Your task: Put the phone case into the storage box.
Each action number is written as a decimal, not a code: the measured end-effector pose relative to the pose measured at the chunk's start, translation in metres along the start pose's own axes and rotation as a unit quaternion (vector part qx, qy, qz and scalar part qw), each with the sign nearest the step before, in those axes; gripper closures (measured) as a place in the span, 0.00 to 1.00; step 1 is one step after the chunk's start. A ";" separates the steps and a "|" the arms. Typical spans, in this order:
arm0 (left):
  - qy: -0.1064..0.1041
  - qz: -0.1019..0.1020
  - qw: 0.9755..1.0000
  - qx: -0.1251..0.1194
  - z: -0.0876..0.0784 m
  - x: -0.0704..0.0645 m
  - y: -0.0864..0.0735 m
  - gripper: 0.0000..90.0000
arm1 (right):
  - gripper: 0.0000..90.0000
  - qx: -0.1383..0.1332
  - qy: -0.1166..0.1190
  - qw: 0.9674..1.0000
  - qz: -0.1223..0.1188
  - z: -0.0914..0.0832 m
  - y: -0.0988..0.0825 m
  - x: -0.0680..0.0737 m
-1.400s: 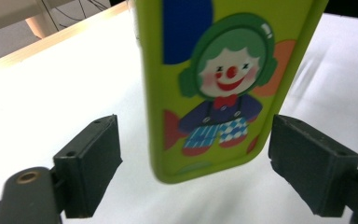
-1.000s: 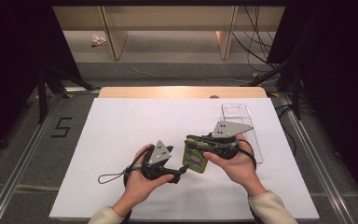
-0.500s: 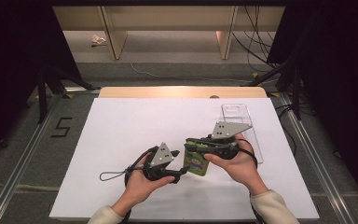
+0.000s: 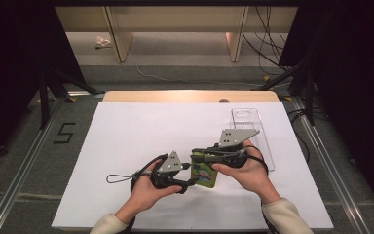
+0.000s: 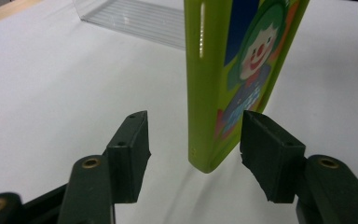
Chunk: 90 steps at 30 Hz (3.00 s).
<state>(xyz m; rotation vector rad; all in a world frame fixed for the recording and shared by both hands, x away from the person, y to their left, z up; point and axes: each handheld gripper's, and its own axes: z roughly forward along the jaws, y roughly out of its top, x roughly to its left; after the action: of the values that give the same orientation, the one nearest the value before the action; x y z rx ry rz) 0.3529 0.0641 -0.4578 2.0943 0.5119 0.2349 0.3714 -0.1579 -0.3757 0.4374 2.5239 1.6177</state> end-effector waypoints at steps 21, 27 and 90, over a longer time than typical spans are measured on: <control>-0.052 0.017 0.999 0.004 0.004 -0.004 -0.001 0.69 | 0.86 -0.006 0.029 1.000 0.008 0.003 0.000 0.002; -0.045 0.019 0.999 0.002 0.000 -0.001 -0.002 0.80 | 0.86 -0.012 0.029 0.999 0.009 0.003 0.000 0.002; 0.088 -0.121 0.989 -0.006 -0.018 0.009 0.000 0.86 | 0.02 -0.102 -0.143 0.984 0.025 0.011 -0.010 0.000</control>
<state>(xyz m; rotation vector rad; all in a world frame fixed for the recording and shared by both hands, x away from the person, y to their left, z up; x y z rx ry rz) 0.3545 0.0819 -0.4478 1.9881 0.8624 0.2817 0.3720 -0.1526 -0.3895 0.6610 2.1330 1.6718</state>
